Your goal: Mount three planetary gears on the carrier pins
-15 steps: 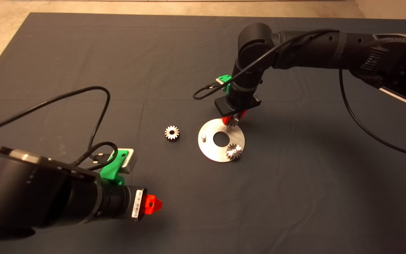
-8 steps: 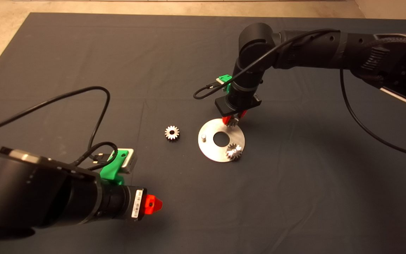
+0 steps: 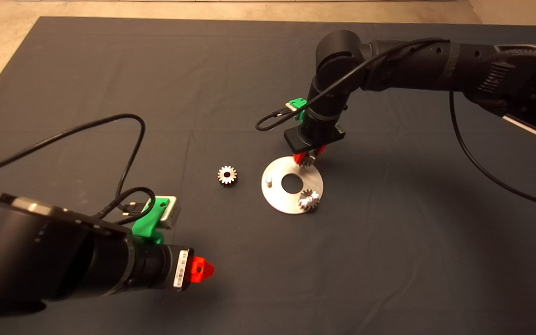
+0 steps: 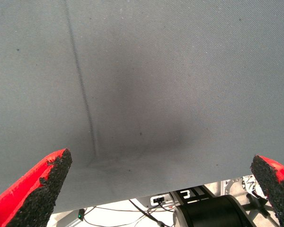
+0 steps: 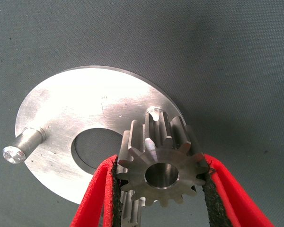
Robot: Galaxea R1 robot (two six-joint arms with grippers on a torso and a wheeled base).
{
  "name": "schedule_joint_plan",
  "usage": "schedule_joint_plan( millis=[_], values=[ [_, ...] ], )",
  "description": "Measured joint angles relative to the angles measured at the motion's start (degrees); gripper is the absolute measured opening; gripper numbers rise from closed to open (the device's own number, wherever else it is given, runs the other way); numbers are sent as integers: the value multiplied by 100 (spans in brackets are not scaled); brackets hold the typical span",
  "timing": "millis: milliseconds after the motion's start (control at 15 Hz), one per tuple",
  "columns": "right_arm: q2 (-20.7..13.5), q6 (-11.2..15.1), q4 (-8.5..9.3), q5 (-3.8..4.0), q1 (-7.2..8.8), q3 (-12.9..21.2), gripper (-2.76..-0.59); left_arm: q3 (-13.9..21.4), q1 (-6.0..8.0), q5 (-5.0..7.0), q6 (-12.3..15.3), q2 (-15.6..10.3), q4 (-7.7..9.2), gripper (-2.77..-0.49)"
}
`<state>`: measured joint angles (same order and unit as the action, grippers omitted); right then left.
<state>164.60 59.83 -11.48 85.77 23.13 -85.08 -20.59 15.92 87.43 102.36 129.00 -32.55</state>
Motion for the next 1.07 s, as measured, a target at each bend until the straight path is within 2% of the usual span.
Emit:
schedule_joint_plan(
  millis=[467, 533, 600, 733, 1067],
  values=[
    [-13, -2, -9, 52, -12, 118, -243, 0, 1, -2, 0, 0, 2, -50],
    [-19, 1, -6, 105, -11, 129, -243, 0, 1, 0, 0, 0, 2, -50],
    [-19, -1, -6, 116, -12, 134, -243, 0, 12, -3, -2, 2, 5, -50],
    [-19, 1, -6, 122, -12, 134, -243, 0, 61, 0, -2, 0, 6, -50],
    [-19, -2, -6, 124, -12, 134, -243, 0, 63, -2, -2, 0, 39, -50]
  ],
)
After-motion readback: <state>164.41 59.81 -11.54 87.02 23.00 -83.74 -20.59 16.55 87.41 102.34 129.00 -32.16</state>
